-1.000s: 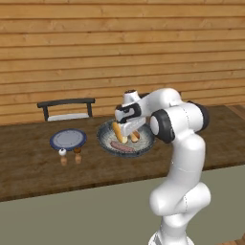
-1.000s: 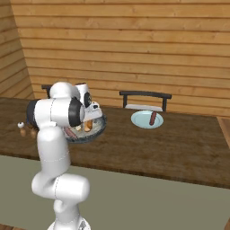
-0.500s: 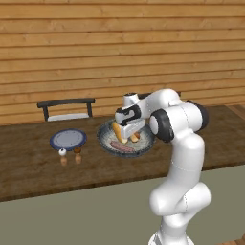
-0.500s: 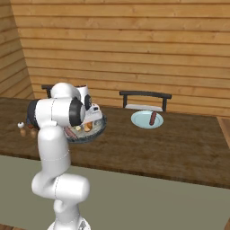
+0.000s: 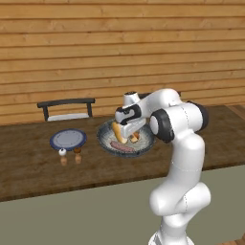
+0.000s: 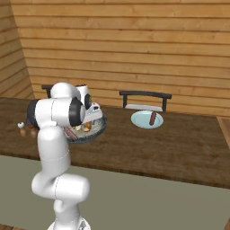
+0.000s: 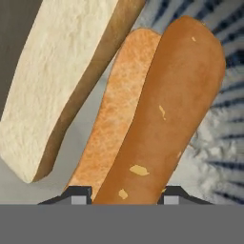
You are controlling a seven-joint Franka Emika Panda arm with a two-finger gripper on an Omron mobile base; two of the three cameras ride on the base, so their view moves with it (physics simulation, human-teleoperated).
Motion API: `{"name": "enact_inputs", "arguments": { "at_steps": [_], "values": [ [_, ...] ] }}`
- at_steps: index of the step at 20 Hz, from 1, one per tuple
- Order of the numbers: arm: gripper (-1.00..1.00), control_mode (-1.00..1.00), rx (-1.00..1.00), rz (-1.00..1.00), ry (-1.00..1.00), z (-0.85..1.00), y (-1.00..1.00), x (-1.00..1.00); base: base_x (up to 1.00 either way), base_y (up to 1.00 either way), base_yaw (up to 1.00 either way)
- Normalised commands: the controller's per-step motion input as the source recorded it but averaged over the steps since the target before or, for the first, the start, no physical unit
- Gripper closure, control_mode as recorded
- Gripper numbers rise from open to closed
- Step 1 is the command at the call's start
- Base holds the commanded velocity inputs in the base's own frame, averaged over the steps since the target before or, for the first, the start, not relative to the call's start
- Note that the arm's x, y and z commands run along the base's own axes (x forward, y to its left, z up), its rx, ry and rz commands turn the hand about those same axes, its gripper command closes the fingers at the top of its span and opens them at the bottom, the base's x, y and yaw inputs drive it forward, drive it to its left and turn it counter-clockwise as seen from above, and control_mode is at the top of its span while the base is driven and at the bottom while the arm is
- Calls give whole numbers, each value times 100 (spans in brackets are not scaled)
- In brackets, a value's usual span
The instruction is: Place one bun and one sausage from the bowl on each plate.
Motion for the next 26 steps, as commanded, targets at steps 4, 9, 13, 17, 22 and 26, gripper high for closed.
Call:
{"name": "enact_inputs", "arguments": {
  "at_steps": [4, 9, 13, 17, 22, 26],
  "values": [
    [100, -100, 0, -1, -1, 45, -12, -12, 0, 0, 0],
    [100, -100, 4, -5, -6, 88, -30, -25, 0, 0, 0],
    [100, -100, 3, -6, -4, 85, -42, -24, 0, 0, 0],
    [100, -100, 0, -4, -1, 74, -60, -11, 0, 0, 0],
    [100, -100, 0, -4, -5, 39, -76, 0, 0, 0, 0],
    [100, -100, 0, 0, -1, 4, -99, 7, 0, 0, 0]
  ]
}}
